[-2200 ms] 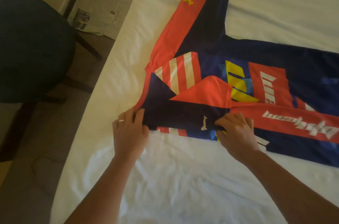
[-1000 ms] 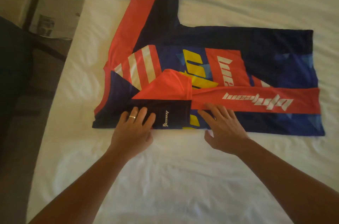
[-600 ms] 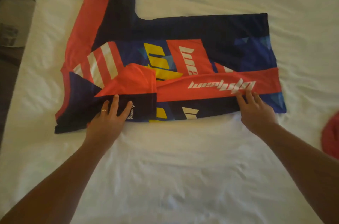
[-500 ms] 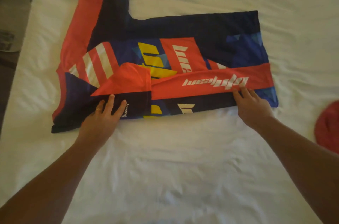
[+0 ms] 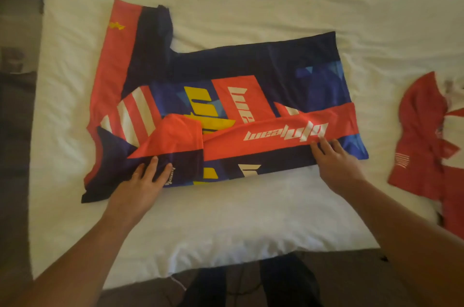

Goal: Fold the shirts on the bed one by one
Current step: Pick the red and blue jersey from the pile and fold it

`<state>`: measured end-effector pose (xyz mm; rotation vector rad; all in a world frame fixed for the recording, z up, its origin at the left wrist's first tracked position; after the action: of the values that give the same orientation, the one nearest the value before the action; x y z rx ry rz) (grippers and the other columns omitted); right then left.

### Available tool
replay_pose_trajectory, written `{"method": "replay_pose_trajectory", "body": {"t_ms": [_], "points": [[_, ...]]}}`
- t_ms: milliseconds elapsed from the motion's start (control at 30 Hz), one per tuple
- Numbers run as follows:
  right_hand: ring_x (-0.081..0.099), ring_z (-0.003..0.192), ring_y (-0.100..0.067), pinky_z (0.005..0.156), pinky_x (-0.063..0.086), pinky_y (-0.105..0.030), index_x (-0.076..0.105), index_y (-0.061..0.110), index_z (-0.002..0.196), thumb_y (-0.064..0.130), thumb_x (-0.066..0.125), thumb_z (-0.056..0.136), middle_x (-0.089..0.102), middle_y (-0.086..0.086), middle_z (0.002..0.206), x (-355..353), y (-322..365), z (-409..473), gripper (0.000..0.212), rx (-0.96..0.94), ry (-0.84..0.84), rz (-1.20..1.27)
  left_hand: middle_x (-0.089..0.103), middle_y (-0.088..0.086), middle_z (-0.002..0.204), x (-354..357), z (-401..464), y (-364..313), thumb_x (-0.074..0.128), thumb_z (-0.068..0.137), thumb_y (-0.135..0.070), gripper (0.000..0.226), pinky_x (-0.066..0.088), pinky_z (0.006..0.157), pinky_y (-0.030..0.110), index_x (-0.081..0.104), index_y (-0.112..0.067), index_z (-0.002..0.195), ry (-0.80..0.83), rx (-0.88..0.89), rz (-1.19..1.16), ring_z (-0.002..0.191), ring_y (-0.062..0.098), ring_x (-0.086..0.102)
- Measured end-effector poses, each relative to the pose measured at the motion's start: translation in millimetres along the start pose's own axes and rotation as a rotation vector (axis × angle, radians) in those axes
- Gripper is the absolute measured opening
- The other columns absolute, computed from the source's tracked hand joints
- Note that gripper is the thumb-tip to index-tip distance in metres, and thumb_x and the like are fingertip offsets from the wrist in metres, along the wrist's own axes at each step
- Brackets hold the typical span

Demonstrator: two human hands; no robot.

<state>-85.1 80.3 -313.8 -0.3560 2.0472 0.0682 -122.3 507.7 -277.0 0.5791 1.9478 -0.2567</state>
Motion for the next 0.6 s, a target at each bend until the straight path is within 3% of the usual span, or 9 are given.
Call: {"method": "replay_pose_trajectory", "body": {"t_ms": [100,167,267,333,400,467,533,600], "points": [[0.061,0.103,-0.057,0.062,0.059,-0.058,0.06,-0.007,0.129,0.0,0.052,0.077,0.057,-0.035,0.13,15.6,7.8,-28.3,0.053,0.022,0.025,0.015,0.061,0.034,0.128,11.8,-18.3,-16.5,0.032,0.08,-0.003,0.061,0.05,0.037,0.045,0.069,-0.006,0.129,0.061,0.005,0.006,0.086,0.048,0.071],[0.061,0.106,-0.057,0.069,0.059,-0.059,0.061,-0.007,0.129,0.001,0.048,0.081,0.057,-0.034,0.13,12.5,9.7,-38.3,0.05,0.023,-0.055,0.01,0.06,0.035,0.129,14.3,-22.1,-20.2,0.032,0.08,-0.004,0.061,0.05,0.038,0.046,0.068,-0.005,0.13,0.094,-0.034,0.022,0.086,0.049,0.07],[0.058,0.111,-0.055,0.079,0.054,-0.056,0.063,-0.004,0.125,0.003,0.041,0.083,0.058,-0.032,0.129,6.0,-2.2,-43.3,0.048,0.074,-0.155,-0.043,0.051,0.036,0.138,9.9,-17.8,-24.7,0.036,0.083,-0.011,0.06,0.053,0.067,0.057,0.06,-0.005,0.138,0.11,-0.095,0.076,0.11,0.054,0.059],[0.061,0.102,-0.05,0.075,0.053,-0.052,0.066,-0.001,0.115,0.006,0.058,0.077,0.062,-0.028,0.117,2.1,-14.2,-43.5,0.04,0.153,-0.105,-0.073,0.051,0.033,0.139,1.9,-12.4,-36.4,0.043,0.079,-0.023,0.066,0.046,0.082,0.057,0.056,-0.005,0.141,0.096,-0.072,0.08,0.118,0.052,0.054],[0.063,0.089,-0.044,0.071,0.054,-0.048,0.068,0.003,0.106,0.009,0.074,0.063,0.065,-0.021,0.103,1.3,-21.6,-41.5,0.044,0.211,0.025,-0.022,0.059,0.028,0.128,-2.8,-8.0,-49.8,0.044,0.072,-0.034,0.073,0.046,0.076,0.053,0.06,-0.006,0.138,0.115,-0.027,0.055,0.105,0.046,0.059],[0.064,0.095,-0.041,0.08,0.052,-0.046,0.068,0.009,0.109,0.021,0.069,0.065,0.065,-0.015,0.105,-8.6,-23.9,-38.6,0.046,0.248,0.119,0.026,0.063,0.022,0.117,-4.4,-4.9,-54.0,0.048,0.069,-0.042,0.071,0.047,0.069,0.049,0.066,-0.008,0.13,0.155,-0.044,0.005,0.088,0.042,0.063],[0.063,0.105,-0.038,0.09,0.048,-0.044,0.065,0.018,0.119,0.033,0.057,0.072,0.064,-0.011,0.115,-22.9,-26.5,-30.1,0.05,0.255,0.111,0.063,0.064,0.017,0.105,-9.1,1.5,-52.3,0.048,0.071,-0.049,0.062,0.045,0.063,0.045,0.069,-0.011,0.116,0.16,-0.085,-0.044,0.076,0.039,0.063],[0.065,0.106,-0.036,0.088,0.049,-0.041,0.065,0.024,0.122,0.038,0.055,0.078,0.065,-0.006,0.12,-35.6,-31.4,-16.9,0.047,0.26,0.129,0.102,0.063,0.011,0.087,-20.8,14.2,-47.5,0.043,0.075,-0.053,0.05,0.044,0.06,0.042,0.067,-0.014,0.094,0.13,-0.113,-0.095,0.069,0.037,0.064]]}}
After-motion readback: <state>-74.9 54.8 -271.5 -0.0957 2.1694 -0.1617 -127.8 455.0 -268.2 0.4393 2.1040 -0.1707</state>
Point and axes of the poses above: each hand's wrist, its own z-axis towards the middle knuckle, its own x-axis out of the palm, y = z × x, the point moved 9 cm from there along z, towards the middle knuckle
